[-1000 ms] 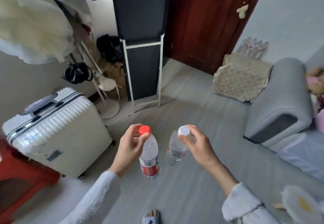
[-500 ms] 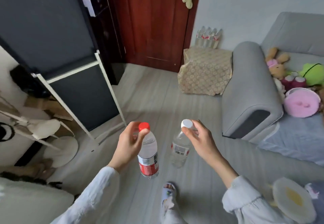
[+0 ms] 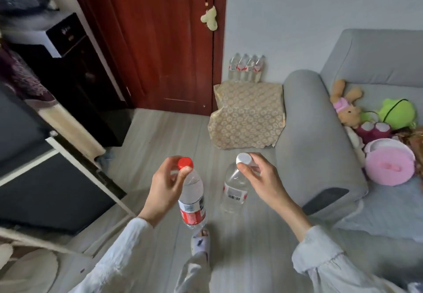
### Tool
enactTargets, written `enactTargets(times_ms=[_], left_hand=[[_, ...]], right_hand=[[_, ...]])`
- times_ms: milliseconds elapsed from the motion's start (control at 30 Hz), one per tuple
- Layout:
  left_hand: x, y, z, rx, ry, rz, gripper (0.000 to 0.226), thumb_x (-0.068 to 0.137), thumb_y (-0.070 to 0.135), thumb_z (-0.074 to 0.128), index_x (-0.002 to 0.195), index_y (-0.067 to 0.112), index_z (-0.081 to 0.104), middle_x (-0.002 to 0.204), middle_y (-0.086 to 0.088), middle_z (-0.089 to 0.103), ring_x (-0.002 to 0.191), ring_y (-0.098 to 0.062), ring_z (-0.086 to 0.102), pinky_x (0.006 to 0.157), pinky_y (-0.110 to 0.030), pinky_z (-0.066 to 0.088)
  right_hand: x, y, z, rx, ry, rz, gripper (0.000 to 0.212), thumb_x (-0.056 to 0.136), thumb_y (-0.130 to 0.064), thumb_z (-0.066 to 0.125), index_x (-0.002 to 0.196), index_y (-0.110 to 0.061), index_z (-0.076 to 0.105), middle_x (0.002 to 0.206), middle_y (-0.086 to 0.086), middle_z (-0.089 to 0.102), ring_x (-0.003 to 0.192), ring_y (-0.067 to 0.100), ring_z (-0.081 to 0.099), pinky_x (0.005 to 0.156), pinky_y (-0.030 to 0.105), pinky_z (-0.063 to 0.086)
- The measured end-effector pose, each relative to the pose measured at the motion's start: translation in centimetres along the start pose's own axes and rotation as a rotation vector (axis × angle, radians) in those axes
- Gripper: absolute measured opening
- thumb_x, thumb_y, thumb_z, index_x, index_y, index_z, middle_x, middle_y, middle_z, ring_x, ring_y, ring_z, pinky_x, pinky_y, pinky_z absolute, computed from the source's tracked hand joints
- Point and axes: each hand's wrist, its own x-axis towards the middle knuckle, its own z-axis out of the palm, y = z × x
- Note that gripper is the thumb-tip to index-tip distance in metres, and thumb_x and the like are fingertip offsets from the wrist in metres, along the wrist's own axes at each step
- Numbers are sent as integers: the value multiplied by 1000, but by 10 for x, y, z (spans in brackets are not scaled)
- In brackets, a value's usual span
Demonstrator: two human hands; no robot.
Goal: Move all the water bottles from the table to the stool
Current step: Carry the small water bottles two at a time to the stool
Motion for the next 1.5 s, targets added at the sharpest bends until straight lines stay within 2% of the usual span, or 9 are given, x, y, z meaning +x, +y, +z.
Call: enactTargets(times_ms=[300,500,800,900,1033,1167,1267,1400,1500], left_hand=[[225,-9,93,-52,-115,51,20,85,23,59,99,9,60,86,4,64,80,6,58,64,3,39],[360,16,152,-56,-207,93,25,83,26,60,103,10,58,86,12,60,83,6,56,67,3,39],[492,17,255,40,-235,57,26,83,28,60,103,12,59,91,4,63,85,-9,60,69,-8,42],[537,23,294,76,-213,16,31,81,35,58,102,12,60,91,5,63,86,-11,61,67,-4,40],[592,44,339,78,-249,-17,61,70,60,50,105,11,58,94,3,63,87,-10,61,65,-1,41],[646,49,380,109,-243,-58,46,76,46,57,106,11,56,100,-2,63,91,-15,61,71,-11,42],[685,47,412,141,-232,-47,31,82,31,62,105,11,57,99,-1,62,90,-18,60,71,-17,44],[740,35,456,202,-237,-80,30,84,28,61,106,10,56,103,-8,62,92,-24,59,82,-39,50],[776,19,488,259,-264,-85,31,83,31,60,107,11,55,105,-8,61,92,-22,56,79,-34,46]], right_hand=[[206,42,-56,-92,58,32,15,84,-19,61,98,-14,61,99,4,63,98,21,60,89,31,45],[323,63,-103,-70,164,48,15,84,-22,61,99,-19,60,97,-3,60,95,16,58,86,25,45],[463,130,-177,-230,107,38,22,80,-28,64,98,-15,64,92,-12,59,95,17,53,87,38,47],[515,156,-210,-239,14,-4,24,79,-32,65,98,-17,63,90,-23,54,93,14,54,85,35,48],[579,181,-255,-238,-12,12,26,77,-32,67,98,-17,63,88,-27,52,88,7,52,82,24,45],[636,204,-283,-293,-22,47,26,76,-34,68,96,-18,64,89,-19,55,79,-3,47,73,5,35],[672,225,-296,-308,-4,103,28,74,-34,71,95,-16,65,86,-21,52,80,4,47,71,9,35],[720,257,-310,-295,13,216,28,73,-33,72,94,-16,67,98,-8,63,88,12,56,78,29,47],[752,282,-312,-347,-6,240,22,73,-34,70,85,-16,66,90,-5,65,81,13,56,71,30,46]])
